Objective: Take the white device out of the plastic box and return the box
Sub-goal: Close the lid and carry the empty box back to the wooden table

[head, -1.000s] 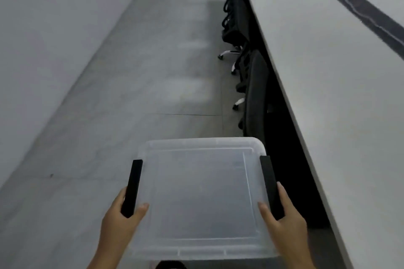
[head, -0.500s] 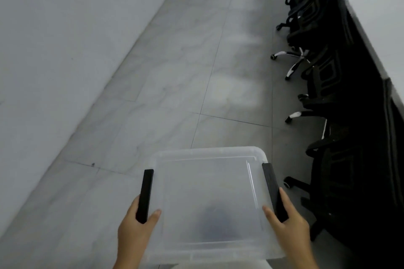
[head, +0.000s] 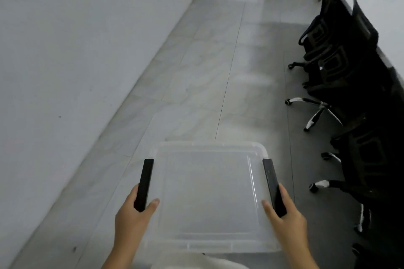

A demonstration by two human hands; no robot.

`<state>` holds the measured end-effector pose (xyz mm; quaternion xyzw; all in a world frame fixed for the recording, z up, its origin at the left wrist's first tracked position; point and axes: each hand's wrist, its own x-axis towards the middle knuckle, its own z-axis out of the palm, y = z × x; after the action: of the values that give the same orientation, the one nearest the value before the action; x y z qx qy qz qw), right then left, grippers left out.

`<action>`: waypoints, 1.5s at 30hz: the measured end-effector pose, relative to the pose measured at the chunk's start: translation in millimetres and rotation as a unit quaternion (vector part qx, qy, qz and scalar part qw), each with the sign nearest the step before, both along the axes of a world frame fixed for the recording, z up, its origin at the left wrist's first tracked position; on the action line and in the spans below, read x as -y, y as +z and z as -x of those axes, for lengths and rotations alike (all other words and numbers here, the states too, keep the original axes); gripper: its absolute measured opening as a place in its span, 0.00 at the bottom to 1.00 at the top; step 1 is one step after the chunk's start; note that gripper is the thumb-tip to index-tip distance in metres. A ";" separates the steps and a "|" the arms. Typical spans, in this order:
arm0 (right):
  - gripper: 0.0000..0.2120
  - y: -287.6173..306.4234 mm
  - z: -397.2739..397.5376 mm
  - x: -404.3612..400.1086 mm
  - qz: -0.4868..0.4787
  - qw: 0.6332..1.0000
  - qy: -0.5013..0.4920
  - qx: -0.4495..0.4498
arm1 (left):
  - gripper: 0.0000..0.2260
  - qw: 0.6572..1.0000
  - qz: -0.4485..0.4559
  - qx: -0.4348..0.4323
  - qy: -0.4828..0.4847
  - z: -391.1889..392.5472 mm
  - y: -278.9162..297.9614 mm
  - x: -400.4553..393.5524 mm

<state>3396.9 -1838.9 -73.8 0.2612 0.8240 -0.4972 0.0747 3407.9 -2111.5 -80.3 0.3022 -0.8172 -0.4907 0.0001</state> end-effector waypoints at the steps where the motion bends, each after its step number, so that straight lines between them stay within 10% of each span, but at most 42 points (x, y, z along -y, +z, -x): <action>1: 0.28 0.2 22.1 5.3 0.005 1.000 -0.005 0.001 | 0.22 1.000 -0.001 0.002 0.002 23.3 -0.2 3.1; 14: 0.29 9.2 407.5 58.2 0.007 0.994 -0.106 -0.033 | 0.21 0.994 0.005 -0.049 -0.097 470.6 17.5 51.5; 45: 0.29 8.2 1377.0 -122.3 -0.017 0.989 -0.149 0.016 | 0.20 0.994 -0.005 -0.026 -0.110 1456.6 4.8 -140.3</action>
<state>2019.9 -1716.6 -65.5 0.3901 0.7827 -0.4848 0.0081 1951.3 -1971.2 -75.5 0.1976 -0.8426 -0.4998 -0.0342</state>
